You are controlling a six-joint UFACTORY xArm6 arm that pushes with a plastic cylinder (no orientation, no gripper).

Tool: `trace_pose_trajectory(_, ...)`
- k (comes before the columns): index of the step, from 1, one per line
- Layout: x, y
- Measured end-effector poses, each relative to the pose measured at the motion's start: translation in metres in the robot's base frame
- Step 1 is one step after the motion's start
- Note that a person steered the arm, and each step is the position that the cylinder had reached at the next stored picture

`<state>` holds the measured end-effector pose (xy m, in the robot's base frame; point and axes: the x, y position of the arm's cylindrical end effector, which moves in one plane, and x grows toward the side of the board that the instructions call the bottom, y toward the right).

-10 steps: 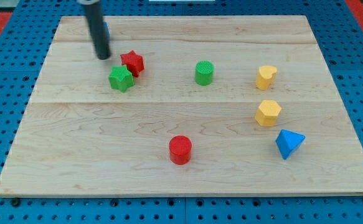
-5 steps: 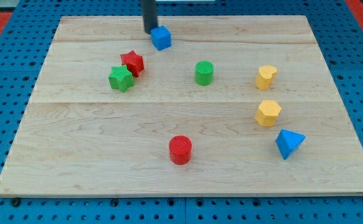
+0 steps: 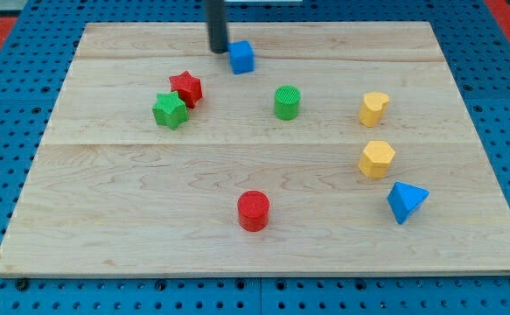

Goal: Place the blue cube to the top of the yellow heart

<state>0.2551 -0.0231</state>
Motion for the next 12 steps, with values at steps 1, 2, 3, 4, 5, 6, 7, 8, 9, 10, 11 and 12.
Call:
trace_pose_trajectory(1, 0.0, 0.037)
trace_pose_trajectory(2, 0.0, 0.038)
trace_pose_trajectory(3, 0.0, 0.035)
trace_pose_trajectory(4, 0.0, 0.025)
trace_pose_trajectory(5, 0.004, 0.025)
trace_pose_trajectory(6, 0.014, 0.034)
trace_pose_trajectory(7, 0.018, 0.007)
trace_pose_trajectory(8, 0.025, -0.021)
trace_pose_trajectory(9, 0.048, 0.01)
trace_pose_trajectory(10, 0.05, 0.062)
trace_pose_trajectory(11, 0.05, 0.104)
trace_pose_trajectory(12, 0.064, 0.108)
